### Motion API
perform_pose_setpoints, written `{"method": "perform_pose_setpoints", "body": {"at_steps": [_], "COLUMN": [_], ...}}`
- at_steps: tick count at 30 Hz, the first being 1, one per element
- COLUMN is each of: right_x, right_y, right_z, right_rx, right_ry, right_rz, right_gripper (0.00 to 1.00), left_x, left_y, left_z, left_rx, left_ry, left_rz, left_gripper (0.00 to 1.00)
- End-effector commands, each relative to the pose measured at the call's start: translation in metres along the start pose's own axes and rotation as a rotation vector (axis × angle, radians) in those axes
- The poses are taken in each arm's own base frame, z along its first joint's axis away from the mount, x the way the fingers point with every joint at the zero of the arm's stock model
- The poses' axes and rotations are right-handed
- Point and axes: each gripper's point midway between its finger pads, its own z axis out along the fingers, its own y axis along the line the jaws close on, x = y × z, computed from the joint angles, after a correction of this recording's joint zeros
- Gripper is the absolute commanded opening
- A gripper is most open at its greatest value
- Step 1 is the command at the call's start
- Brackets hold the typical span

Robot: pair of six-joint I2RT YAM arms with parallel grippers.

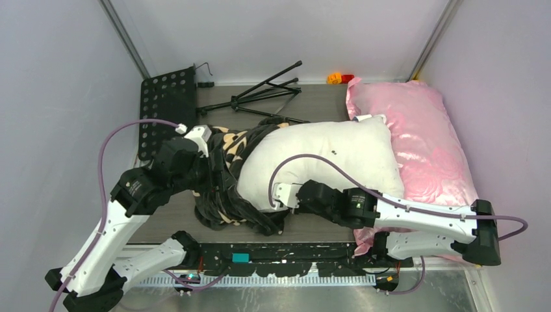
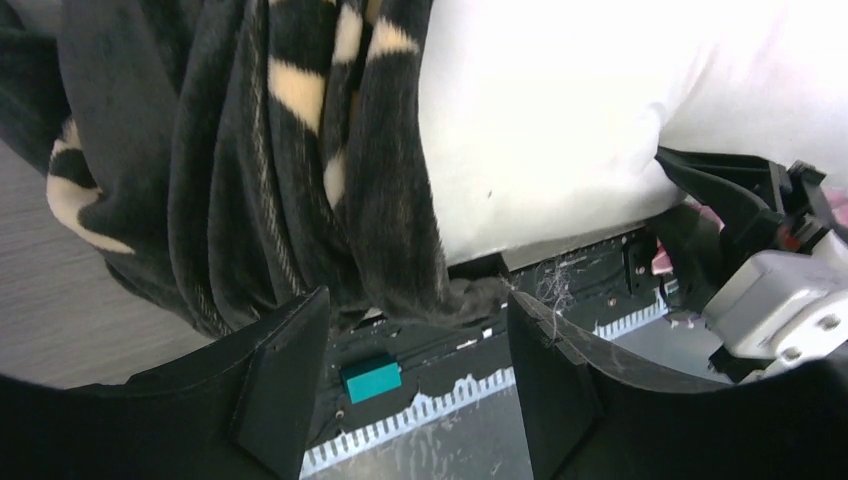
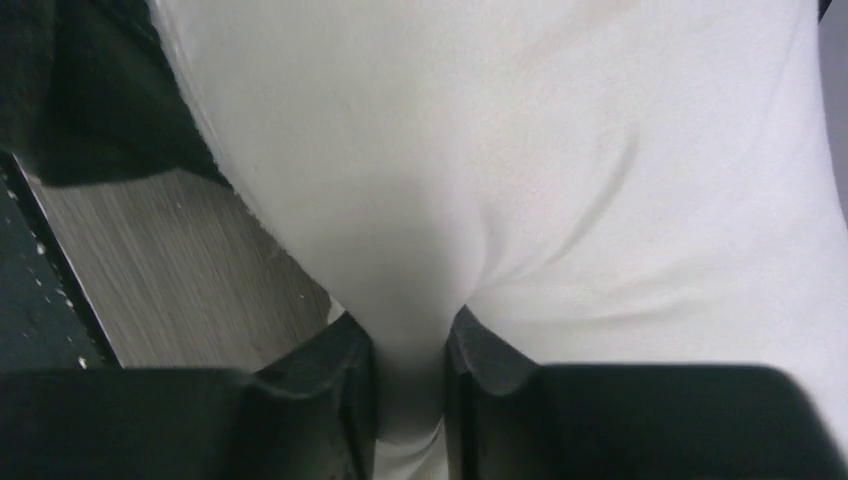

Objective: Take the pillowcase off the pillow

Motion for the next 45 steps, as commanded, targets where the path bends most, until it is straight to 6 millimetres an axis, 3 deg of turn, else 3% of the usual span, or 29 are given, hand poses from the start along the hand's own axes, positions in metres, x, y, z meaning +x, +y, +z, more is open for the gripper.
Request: {"method": "perform_pose_setpoints", "body": {"at_steps": [1, 2, 3, 7, 12, 15, 20, 23, 27, 34, 38, 42, 45], "right_x": [-0.045, -0.048, -0.052, -0.080, -0.120, -0.137, -0.151, -0.153, -0.146, -0.146, -0.143, -0.141, -0.144], "right_y": [-0.026, -0.030, -0.036, -0.047, -0.070, -0.086, -0.101, -0.111, -0.124, -0.126, -0.123, -0.124, -0.126], "right_z": [0.004, 0.004, 0.003, -0.012, -0.040, -0.051, -0.048, -0.036, -0.014, -0.007, -0.006, -0.006, -0.012], "right_rx": [0.106, 0.124, 0.153, 0.141, 0.145, 0.170, 0.174, 0.102, 0.029, 0.019, 0.022, 0.030, 0.024], "right_ry": [-0.104, -0.099, -0.098, -0.174, -0.306, -0.295, -0.248, -0.226, -0.196, -0.214, -0.222, -0.221, -0.241], "right_rz": [0.128, 0.157, 0.204, 0.334, 0.487, 0.555, 0.692, 0.865, 1.068, 1.090, 1.095, 1.107, 1.119], "right_gripper": [0.12, 0.03, 0.01, 0.00, 0.00, 0.00, 0.00, 0.00, 0.00, 0.00, 0.00, 0.00, 0.00], "left_x": [0.005, 0.006, 0.007, 0.015, 0.016, 0.000, -0.028, -0.036, -0.040, -0.050, -0.056, -0.052, -0.050], "left_y": [-0.004, -0.003, -0.003, -0.010, -0.035, -0.048, -0.046, -0.024, -0.017, -0.006, -0.009, -0.039, -0.027], "left_z": [-0.021, -0.023, -0.025, -0.028, -0.031, -0.049, -0.077, -0.066, -0.055, -0.020, 0.002, 0.022, 0.036], "left_rx": [0.042, 0.046, 0.049, 0.100, 0.227, 0.289, 0.258, 0.094, 0.009, -0.108, -0.199, -0.153, -0.231], "left_ry": [0.010, 0.006, 0.002, 0.033, 0.059, 0.001, -0.126, -0.125, -0.101, -0.119, -0.143, -0.123, -0.127], "left_rz": [-0.011, -0.015, -0.019, -0.024, -0.038, -0.052, -0.107, -0.103, -0.107, -0.080, 0.034, 0.141, 0.168], "left_gripper": [0.67, 0.67, 0.67, 0.67, 0.67, 0.67, 0.63, 0.63, 0.73, 0.78, 0.80, 0.91, 0.89]}}
